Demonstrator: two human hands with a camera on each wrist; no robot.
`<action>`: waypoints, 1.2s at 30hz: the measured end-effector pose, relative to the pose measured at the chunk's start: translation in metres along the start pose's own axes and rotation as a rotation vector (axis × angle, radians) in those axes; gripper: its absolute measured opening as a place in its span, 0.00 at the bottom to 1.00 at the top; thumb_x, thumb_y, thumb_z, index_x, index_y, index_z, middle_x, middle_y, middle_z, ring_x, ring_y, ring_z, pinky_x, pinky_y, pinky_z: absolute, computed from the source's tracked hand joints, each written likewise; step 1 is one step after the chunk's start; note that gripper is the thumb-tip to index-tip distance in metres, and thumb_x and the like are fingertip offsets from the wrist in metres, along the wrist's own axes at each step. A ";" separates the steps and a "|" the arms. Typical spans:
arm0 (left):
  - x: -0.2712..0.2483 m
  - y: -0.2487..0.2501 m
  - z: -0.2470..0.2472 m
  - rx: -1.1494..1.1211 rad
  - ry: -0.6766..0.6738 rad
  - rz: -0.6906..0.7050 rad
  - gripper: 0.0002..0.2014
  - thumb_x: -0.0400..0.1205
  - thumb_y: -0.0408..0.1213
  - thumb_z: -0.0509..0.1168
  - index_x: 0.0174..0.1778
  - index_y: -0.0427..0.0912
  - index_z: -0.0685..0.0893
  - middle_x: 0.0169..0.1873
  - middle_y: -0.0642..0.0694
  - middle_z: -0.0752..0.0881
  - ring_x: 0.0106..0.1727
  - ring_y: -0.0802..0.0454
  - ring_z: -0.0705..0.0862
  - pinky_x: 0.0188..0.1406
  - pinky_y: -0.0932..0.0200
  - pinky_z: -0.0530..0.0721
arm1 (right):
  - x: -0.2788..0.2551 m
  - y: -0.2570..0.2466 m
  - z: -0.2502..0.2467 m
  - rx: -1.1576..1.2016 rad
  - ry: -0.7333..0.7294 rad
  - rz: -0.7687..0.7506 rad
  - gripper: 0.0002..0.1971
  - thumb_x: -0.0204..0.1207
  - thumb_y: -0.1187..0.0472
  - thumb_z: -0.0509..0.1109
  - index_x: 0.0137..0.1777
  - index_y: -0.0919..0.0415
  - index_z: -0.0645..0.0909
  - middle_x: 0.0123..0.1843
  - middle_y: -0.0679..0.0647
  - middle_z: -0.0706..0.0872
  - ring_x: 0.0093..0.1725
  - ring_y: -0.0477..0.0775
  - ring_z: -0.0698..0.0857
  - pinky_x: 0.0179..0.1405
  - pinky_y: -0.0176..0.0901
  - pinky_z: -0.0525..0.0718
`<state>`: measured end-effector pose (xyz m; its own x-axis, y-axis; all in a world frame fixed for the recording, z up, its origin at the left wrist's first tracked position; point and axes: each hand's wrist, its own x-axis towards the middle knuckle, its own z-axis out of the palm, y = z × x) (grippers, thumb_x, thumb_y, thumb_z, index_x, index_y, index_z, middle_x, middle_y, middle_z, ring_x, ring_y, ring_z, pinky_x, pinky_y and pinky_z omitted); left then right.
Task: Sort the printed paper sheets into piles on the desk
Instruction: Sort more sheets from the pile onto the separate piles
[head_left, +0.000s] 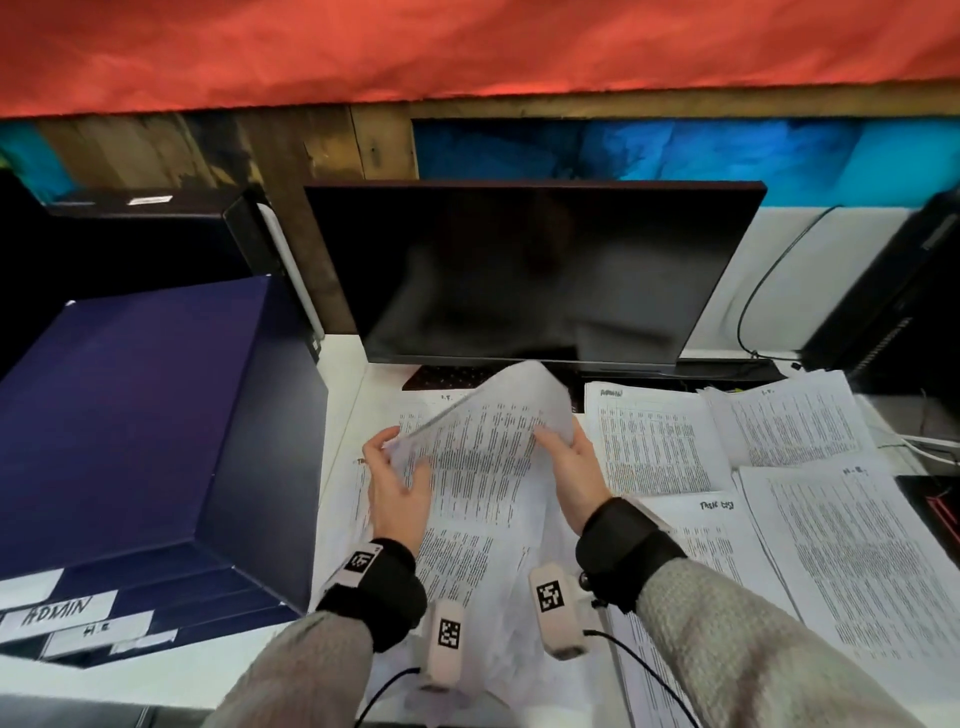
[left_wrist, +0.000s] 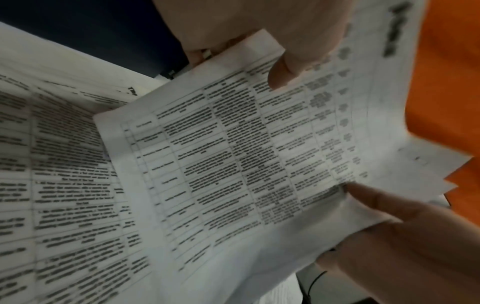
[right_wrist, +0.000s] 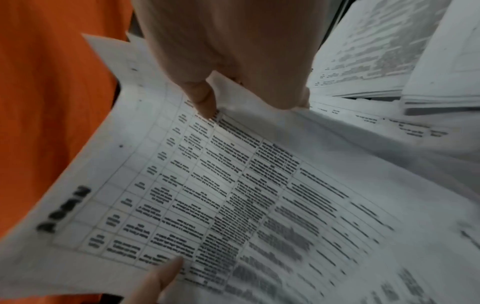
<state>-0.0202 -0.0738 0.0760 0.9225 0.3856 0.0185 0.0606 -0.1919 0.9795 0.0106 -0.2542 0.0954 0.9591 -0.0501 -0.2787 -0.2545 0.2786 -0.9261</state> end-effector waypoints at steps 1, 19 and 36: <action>0.001 0.001 0.001 -0.016 0.012 -0.011 0.16 0.84 0.34 0.60 0.64 0.53 0.65 0.56 0.44 0.80 0.48 0.55 0.82 0.51 0.53 0.83 | 0.000 -0.001 0.001 0.038 -0.006 0.007 0.12 0.82 0.64 0.63 0.64 0.58 0.77 0.55 0.54 0.88 0.51 0.52 0.89 0.41 0.39 0.85; 0.003 -0.014 -0.004 -0.033 0.114 -0.110 0.24 0.80 0.31 0.62 0.69 0.53 0.63 0.62 0.49 0.82 0.64 0.46 0.80 0.68 0.39 0.77 | 0.008 0.003 0.022 -0.019 0.025 -0.033 0.12 0.80 0.65 0.61 0.61 0.54 0.70 0.55 0.57 0.81 0.50 0.52 0.84 0.50 0.45 0.82; 0.027 0.002 -0.024 0.282 0.008 0.121 0.12 0.85 0.36 0.59 0.64 0.41 0.73 0.56 0.48 0.84 0.57 0.48 0.82 0.61 0.47 0.81 | 0.038 0.036 -0.146 -1.405 -0.178 0.276 0.33 0.78 0.69 0.59 0.81 0.53 0.55 0.77 0.61 0.64 0.71 0.62 0.74 0.73 0.54 0.73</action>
<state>-0.0044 -0.0425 0.0835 0.9264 0.3517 0.1344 0.0549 -0.4795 0.8758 0.0194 -0.3857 0.0148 0.8359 -0.0043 -0.5489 -0.2393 -0.9028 -0.3574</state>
